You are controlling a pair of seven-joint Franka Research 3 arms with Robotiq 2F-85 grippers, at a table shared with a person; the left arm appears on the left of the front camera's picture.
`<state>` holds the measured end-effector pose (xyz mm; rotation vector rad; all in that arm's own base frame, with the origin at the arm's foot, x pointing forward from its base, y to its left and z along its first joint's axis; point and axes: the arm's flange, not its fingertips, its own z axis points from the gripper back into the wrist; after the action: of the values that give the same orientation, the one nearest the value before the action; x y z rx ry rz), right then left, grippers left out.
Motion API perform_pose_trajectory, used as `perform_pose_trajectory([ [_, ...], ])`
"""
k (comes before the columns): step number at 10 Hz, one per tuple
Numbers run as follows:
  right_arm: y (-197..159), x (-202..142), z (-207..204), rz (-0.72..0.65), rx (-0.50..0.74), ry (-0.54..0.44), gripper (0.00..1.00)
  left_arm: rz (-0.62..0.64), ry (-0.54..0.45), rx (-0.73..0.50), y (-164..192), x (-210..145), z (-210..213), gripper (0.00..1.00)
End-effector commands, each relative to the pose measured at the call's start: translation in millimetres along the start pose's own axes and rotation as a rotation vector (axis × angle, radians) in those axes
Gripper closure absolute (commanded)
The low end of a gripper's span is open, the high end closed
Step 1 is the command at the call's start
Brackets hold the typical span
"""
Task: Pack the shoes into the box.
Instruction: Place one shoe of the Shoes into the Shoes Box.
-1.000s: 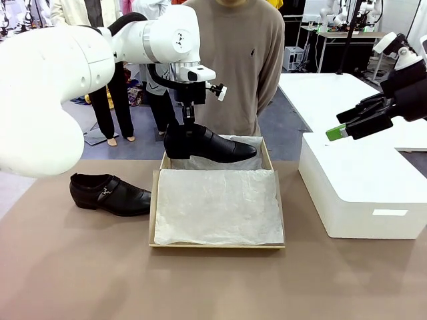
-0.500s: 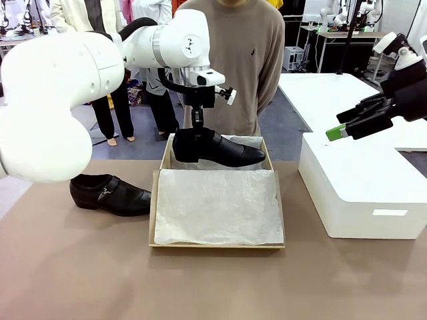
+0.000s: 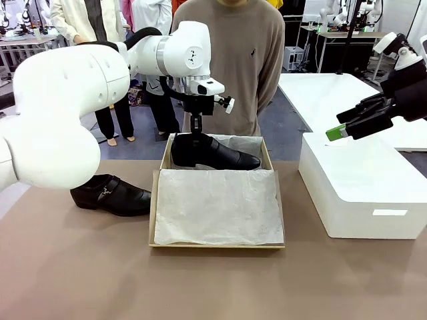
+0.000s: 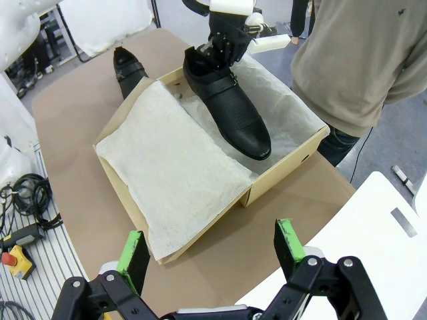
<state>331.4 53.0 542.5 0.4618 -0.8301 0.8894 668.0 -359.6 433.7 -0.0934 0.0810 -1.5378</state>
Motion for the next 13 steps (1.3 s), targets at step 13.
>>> perform_pose_trajectory([
  [13, -1.8, 0.5, -1.7, 0.014, 0.011, -0.014, 0.00, 0.078, 0.000, -0.019, 22.1, 9.5, -20.5, 1.00],
])
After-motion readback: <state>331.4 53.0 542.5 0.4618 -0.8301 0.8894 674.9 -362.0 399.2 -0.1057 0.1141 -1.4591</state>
